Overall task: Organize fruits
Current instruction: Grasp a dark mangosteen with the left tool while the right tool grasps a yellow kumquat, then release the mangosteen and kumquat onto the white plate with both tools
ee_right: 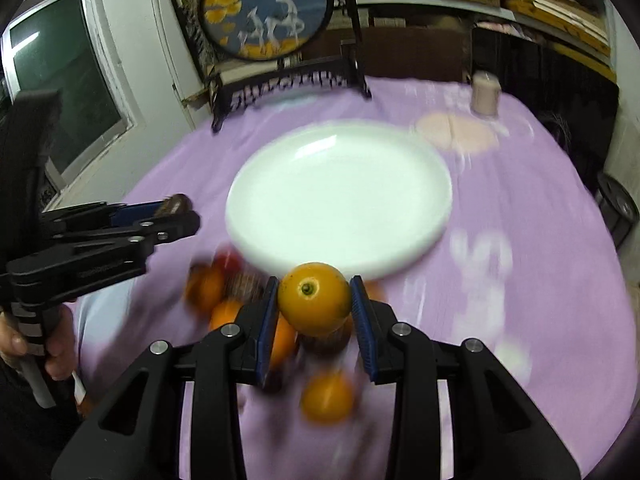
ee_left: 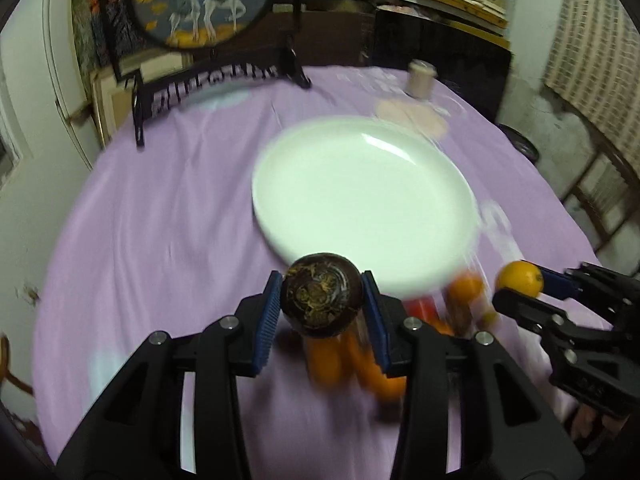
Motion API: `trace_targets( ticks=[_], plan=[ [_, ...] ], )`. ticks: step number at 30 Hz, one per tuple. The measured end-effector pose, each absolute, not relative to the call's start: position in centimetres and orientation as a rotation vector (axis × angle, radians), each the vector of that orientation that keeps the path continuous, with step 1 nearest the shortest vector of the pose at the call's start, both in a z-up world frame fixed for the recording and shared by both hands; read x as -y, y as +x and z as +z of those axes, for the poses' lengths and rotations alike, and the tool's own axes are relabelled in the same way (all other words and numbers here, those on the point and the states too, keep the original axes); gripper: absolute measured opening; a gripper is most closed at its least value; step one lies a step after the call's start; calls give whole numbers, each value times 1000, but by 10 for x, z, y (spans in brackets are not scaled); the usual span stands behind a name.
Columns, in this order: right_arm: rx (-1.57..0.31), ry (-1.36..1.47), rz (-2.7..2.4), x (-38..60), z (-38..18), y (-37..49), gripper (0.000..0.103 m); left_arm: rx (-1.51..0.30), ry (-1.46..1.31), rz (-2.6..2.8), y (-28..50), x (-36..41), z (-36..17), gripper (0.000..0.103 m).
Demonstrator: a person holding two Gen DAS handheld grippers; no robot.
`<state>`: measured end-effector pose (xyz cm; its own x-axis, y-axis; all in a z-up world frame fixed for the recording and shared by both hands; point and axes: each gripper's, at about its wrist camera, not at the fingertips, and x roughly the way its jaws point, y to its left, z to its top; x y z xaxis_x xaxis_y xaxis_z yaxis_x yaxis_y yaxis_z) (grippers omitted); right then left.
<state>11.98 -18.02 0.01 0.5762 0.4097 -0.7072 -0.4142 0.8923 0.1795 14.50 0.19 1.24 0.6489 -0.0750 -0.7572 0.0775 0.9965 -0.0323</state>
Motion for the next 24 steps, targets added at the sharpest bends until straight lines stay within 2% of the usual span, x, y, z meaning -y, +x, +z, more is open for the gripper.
trace_targets(
  ticks=[3,8,13,14,15,19,20,21,24],
  plan=[
    [-847,-24,483,172,2,191,36,-913,-26,-74,217,-3,12,40],
    [-960,-77,443,158,-30,291,36,-1012,-57,-49,310,3,-11,40],
    [-1005,-95,442,151,-48,331,36,-1036,-72,-55,336,6,-27,42],
    [-1011,-101,440,150,-49,334,37,-1041,-78,-56,339,5,-29,49],
    [-1002,-107,435,150,-48,334,41,-1040,-79,-56,339,5,-29,61],
    [-969,-118,419,160,-23,314,46,-983,-64,-80,313,-1,-7,70],
    [-958,-118,410,165,-15,304,54,-961,-62,-86,300,-3,2,74],
    [-938,-123,401,168,-5,290,57,-943,-59,-90,289,-5,8,80],
    [-857,-141,412,175,22,220,60,-855,-37,-83,230,-12,29,92]
  ],
)
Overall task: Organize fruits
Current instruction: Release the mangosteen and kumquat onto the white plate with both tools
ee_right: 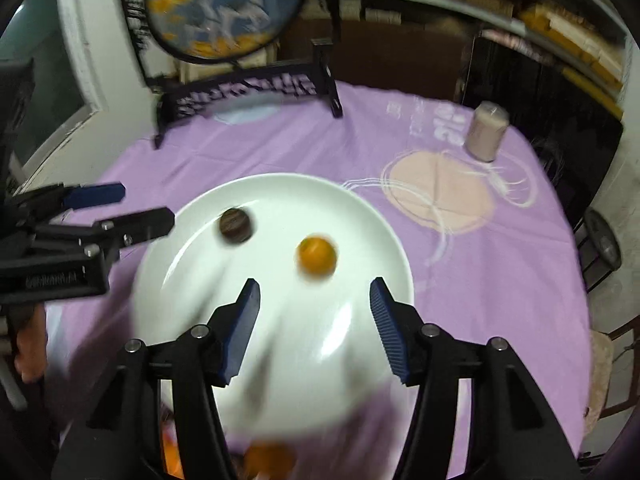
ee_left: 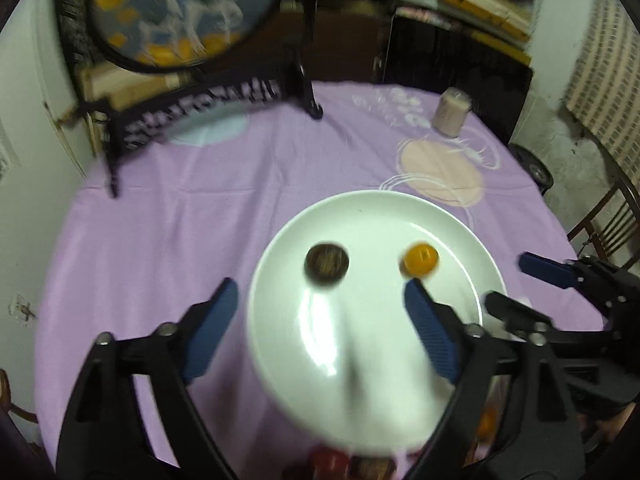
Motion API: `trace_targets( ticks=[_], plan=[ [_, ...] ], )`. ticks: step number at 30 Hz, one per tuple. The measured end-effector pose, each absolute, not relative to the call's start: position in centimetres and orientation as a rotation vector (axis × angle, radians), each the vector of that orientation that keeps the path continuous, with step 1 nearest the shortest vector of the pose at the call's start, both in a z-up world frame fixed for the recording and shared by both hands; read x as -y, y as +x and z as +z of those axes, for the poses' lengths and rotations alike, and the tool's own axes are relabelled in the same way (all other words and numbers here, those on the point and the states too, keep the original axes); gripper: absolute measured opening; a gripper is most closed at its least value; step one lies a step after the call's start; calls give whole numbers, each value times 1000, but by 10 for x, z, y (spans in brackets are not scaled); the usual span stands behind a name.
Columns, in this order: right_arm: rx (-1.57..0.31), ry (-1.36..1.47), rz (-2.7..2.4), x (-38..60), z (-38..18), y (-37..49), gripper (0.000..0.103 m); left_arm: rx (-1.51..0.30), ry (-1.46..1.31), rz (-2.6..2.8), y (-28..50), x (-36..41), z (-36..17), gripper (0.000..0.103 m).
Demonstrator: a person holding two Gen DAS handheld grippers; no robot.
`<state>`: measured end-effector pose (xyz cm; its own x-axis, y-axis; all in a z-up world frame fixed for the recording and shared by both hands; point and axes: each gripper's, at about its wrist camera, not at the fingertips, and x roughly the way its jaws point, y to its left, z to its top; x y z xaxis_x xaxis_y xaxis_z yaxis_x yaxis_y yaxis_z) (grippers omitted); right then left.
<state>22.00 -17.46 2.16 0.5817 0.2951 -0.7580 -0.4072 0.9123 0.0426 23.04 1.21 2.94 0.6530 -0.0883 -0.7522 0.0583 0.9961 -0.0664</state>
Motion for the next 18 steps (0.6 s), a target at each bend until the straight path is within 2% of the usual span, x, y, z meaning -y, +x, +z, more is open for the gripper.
trace_targets(
  ticks=[5,9,18],
  plan=[
    [-827,-89,434,181,14,119,74,-777,-58,-103,132,-23,24,98],
    [-838,-54,389,190,2,78,74,-776,-129,-76,84,-34,3,98],
    [-916,-85,382,193,-34,45,74,-862,-85,-40,43,-28,-38,98]
  ],
)
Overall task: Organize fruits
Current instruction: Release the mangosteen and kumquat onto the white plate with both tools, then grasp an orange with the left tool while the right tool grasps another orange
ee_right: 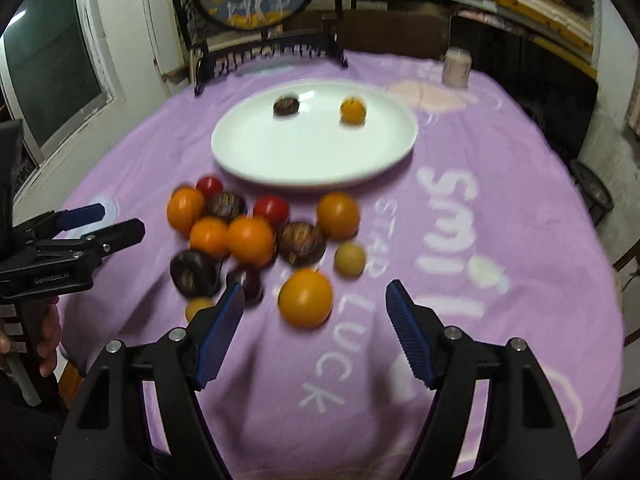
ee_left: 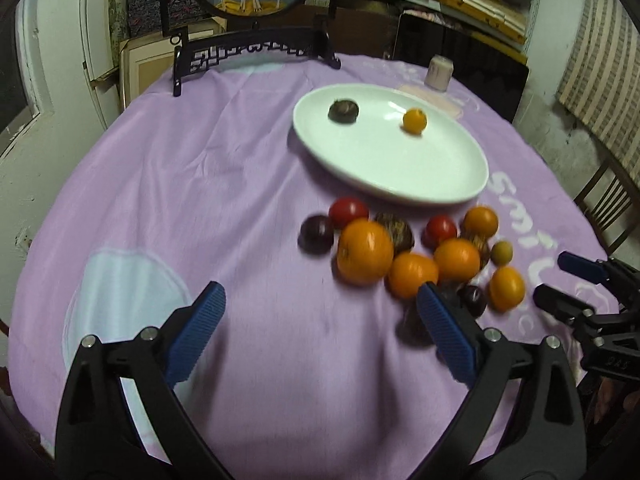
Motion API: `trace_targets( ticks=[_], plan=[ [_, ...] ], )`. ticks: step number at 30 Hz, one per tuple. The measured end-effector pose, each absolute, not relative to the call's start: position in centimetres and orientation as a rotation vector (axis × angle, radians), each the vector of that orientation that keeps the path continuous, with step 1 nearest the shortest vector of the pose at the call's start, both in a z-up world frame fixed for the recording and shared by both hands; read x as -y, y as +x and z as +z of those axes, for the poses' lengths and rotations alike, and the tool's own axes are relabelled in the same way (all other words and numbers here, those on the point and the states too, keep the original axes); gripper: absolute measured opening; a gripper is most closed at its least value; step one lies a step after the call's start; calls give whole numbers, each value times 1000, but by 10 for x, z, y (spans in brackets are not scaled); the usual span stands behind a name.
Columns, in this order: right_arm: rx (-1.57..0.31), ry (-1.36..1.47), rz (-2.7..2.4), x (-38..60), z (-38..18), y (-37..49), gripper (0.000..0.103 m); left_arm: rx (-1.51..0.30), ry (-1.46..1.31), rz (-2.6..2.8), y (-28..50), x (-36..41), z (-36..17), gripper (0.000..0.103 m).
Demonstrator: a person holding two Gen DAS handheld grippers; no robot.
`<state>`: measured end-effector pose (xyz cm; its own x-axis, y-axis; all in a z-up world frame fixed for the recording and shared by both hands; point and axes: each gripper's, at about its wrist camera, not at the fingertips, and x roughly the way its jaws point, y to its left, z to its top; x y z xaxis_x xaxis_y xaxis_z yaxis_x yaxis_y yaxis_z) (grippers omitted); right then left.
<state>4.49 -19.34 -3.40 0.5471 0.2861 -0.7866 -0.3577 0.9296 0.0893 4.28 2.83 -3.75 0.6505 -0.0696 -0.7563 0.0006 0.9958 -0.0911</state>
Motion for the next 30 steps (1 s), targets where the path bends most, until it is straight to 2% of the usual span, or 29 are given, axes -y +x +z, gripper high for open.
trace_targets(
  ticks=[5,7,9,11,22,25,28,30],
  plan=[
    [-916,-88,382,190,-52,43,73,-894,-52,-65,31,-18,-48,98],
    [-900,-99,378,188,-54,45,70,-906,-53,-73,29,-17,-51,98],
    [-912,-100,385,185,-59,51,49,-914,-55,-80,28,-15,-53,98],
    [-936,-85,405,184,-68,58,39,-916,-50,-77,27,-16,-53,98],
    [-962,-17,423,197,-70,47,38,-944,-67,7,64,-32,-60,95],
    [-962,0,424,201,-71,45,38,-960,-76,-14,77,-25,-64,83],
    [-964,12,424,203,-70,43,38,-955,-98,-36,88,-19,-66,79],
    [-964,16,425,204,-71,42,38,-959,-99,-46,98,-15,-68,73]
  ],
)
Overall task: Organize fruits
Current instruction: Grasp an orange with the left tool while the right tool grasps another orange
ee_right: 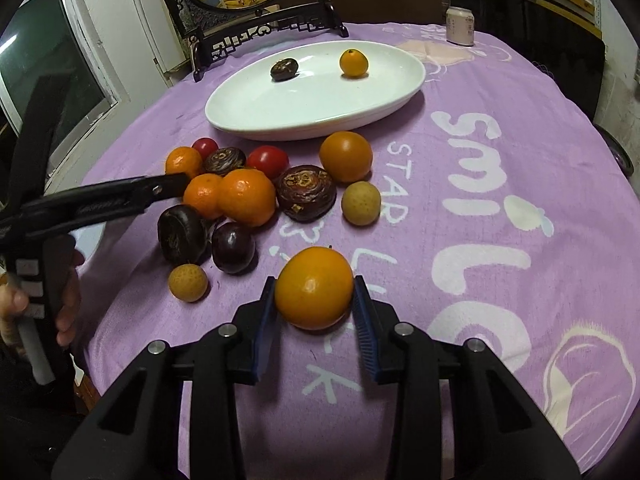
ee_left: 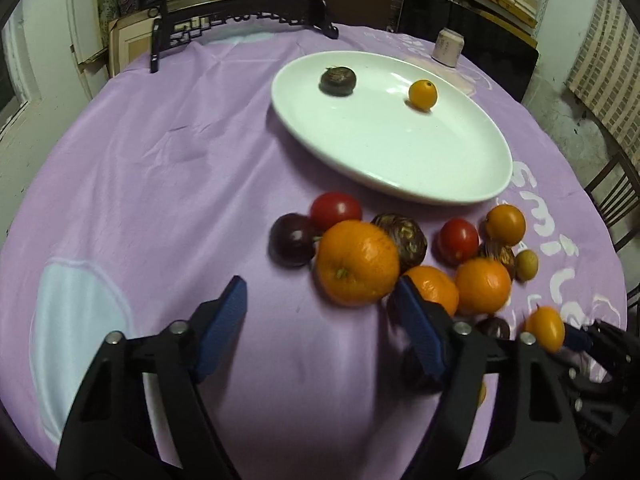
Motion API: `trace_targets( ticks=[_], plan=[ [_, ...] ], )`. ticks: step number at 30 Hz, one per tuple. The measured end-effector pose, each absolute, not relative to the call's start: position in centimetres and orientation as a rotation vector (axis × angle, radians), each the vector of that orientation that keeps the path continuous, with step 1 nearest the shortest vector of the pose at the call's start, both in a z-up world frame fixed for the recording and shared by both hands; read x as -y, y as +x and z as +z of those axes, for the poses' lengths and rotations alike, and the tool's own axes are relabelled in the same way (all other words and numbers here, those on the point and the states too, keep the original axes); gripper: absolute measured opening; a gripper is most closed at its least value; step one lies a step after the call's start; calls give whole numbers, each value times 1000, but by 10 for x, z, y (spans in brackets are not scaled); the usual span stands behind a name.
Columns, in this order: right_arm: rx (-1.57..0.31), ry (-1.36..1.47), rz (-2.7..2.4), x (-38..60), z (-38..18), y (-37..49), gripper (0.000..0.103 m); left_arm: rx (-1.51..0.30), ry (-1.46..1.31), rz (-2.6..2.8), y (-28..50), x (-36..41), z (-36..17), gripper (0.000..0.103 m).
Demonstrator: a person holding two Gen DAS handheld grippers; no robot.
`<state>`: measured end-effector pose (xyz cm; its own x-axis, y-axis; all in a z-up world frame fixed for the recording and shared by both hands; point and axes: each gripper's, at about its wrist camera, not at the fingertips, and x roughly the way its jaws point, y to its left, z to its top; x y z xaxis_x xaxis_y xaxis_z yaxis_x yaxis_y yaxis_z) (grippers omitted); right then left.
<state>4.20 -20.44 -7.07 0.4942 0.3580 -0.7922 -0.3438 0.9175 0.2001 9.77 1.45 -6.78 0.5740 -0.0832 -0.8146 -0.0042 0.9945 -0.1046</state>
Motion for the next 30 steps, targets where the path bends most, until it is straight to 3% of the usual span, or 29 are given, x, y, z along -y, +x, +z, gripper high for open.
trace_targets(
  ticks=[4,5,6,22,30],
  plan=[
    [-964,23,433,203,-71,40,38,-972,-171,-76,112,-17,-75,66],
    [-964,22,434,203,-70,40,38,-972,-175,-102,111,-16,-74,48],
    [-963,23,436,203,-70,39,38,-976,-176,-131,110,-13,-73,45],
    [-910,26,438,199,-50,44,38,-914,-170,-190,56,-15,-40,45],
    [-848,-16,474,182,-20,83,38,-878,-137,-199,89,-13,-13,45]
  ],
)
